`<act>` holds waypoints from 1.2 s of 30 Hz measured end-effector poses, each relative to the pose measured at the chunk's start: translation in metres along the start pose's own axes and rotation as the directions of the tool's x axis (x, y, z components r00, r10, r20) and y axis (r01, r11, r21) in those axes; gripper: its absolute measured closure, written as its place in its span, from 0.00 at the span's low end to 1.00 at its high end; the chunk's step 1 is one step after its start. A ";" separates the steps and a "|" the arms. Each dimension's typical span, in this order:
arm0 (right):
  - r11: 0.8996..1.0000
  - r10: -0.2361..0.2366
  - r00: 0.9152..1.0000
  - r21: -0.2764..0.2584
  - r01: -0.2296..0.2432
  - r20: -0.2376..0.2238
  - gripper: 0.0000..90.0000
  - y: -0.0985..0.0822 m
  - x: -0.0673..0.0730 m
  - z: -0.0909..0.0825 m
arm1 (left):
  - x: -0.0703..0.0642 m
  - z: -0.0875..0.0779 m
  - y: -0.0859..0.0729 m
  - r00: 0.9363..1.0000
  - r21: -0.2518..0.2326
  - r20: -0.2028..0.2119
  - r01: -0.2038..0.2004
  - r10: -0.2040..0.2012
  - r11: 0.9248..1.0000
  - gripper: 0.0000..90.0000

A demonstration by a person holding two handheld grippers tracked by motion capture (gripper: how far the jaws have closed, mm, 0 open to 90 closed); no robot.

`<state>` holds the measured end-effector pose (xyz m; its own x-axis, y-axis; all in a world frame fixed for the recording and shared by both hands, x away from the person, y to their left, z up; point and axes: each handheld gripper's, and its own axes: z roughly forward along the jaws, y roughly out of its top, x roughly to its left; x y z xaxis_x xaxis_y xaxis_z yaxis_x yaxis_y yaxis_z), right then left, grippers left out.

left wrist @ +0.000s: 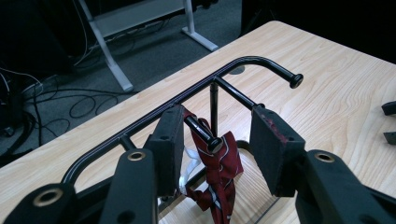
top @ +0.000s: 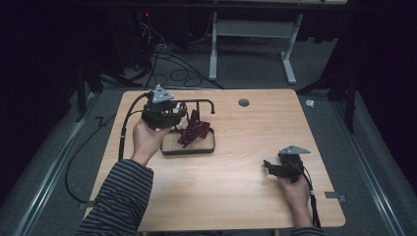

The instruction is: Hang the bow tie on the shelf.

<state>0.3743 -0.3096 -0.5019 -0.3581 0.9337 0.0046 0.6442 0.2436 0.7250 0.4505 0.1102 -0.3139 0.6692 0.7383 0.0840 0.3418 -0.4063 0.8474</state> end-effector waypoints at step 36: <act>1.000 -0.006 1.000 0.001 0.006 -0.003 0.35 0.000 0.000 0.000 | 0.001 -0.030 -0.034 0.998 -0.032 -0.023 0.065 -0.066 0.997 0.59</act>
<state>0.3741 -0.3093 -0.5019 -0.3635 0.9316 0.0021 0.6427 0.2492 0.7244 0.4200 0.1412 -0.3274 0.6301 0.7755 0.0401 0.3636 -0.3403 0.8672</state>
